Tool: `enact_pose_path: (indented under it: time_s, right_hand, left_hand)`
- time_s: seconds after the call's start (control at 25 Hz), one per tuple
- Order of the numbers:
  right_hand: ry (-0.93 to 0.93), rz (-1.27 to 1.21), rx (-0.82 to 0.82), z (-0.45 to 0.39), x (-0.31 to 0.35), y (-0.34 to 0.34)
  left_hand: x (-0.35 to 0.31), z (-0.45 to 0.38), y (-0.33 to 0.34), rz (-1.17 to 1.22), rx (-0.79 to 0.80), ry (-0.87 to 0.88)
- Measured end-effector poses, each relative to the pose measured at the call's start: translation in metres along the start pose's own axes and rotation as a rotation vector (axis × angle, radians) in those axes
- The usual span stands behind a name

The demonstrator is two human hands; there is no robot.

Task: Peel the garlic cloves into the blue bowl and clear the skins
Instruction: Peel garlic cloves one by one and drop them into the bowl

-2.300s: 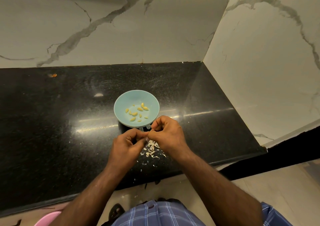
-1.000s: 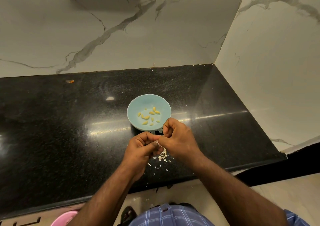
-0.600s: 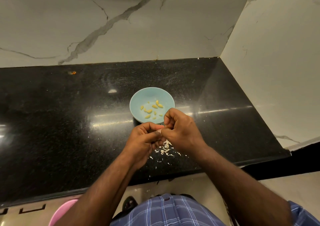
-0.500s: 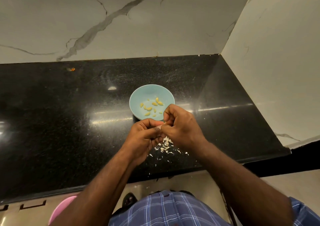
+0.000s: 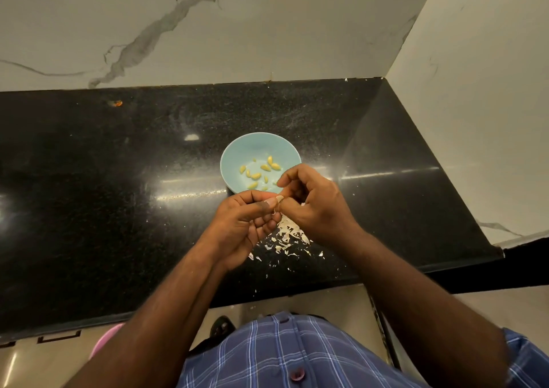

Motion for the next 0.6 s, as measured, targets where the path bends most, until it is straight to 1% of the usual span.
enact_pose_path:
  time_s: [0.08,0.16,0.28,0.4,0.48,0.6]
  right_hand:
    - [0.116,-0.114,0.039,-0.005,-0.017,-0.004]
    - [0.151,-0.119,0.043,-0.005,-0.027,-0.005]
    - [0.067,0.002,0.0,-0.001,-0.022,-0.004]
    - [-0.031,0.147,-0.101,0.0,-0.012,-0.007]
    - [-0.041,0.184,-0.146,0.001,-0.01,-0.01]
    - [-0.026,0.204,-0.157,0.004,-0.011,-0.009]
  left_hand:
    - [-0.001,-0.001,-0.003,0.0,-0.016,0.0]
    - [-0.001,-0.002,-0.007,-0.029,-0.029,0.01]
    - [0.0,-0.004,-0.009,-0.097,-0.008,0.013]
    - [-0.002,-0.005,-0.006,-0.14,0.023,0.045]
    - [-0.009,-0.006,-0.005,-0.163,0.032,0.119]
    - [-0.021,-0.005,-0.001,-0.308,0.081,0.257]
Point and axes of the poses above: each hand's wrist, its own z-axis away from the middle knuckle, its own y-axis out of the palm, x = y × z, the point moved 9 cm from there along -z, towards the middle knuckle, and after that the axes turned 15 degrees about y, right-handed, at the moved point
